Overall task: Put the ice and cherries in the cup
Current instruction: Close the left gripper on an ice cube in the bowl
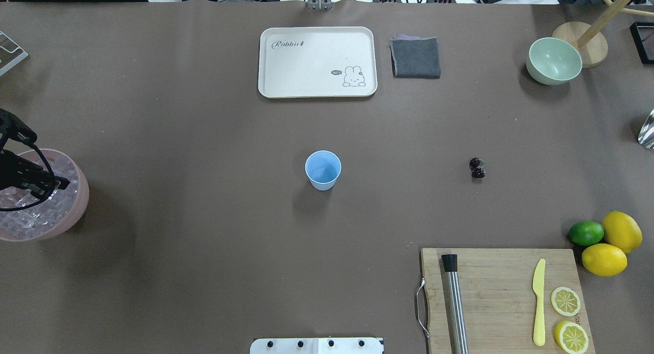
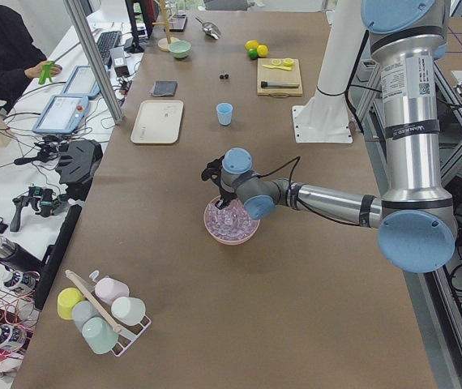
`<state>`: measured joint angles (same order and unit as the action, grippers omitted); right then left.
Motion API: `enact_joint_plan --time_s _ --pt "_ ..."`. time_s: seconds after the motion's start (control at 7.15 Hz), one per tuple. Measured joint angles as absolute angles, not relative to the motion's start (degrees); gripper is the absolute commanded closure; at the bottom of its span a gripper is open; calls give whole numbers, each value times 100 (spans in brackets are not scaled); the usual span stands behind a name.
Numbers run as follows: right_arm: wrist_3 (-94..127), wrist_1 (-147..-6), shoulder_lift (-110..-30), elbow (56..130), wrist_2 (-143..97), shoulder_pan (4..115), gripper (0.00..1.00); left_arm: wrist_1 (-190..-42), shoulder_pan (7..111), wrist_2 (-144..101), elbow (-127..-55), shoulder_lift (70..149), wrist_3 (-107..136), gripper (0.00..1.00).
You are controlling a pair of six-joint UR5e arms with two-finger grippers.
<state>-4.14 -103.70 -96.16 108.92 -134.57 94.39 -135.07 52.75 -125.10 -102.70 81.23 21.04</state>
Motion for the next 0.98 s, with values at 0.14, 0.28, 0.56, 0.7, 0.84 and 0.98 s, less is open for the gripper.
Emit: enact_joint_plan --time_s 0.14,0.28,0.56,0.7,0.84,0.98 --pt "-413 -10371 -9610 10890 -13454 9439 0 -13513 5292 -12553 -10276 8106 2102 8" --pt "-413 -10371 -9608 10882 -13451 9439 0 -13518 5322 -12578 -10287 8076 2101 3" --pt "-413 -10371 -9604 10861 -13448 9439 0 -13525 5419 -12593 -10312 7924 2139 3" --pt "-413 -10371 -9601 10858 -13445 9439 0 -13524 5476 -12594 -10311 7839 2160 3" --pt "-415 -10369 -9599 10856 -13442 9439 0 -13521 5506 -12589 -10299 7784 2172 4" --pt "-418 -10366 -9596 10855 -13438 9439 0 -13513 5511 -12576 -10270 7767 2179 11"
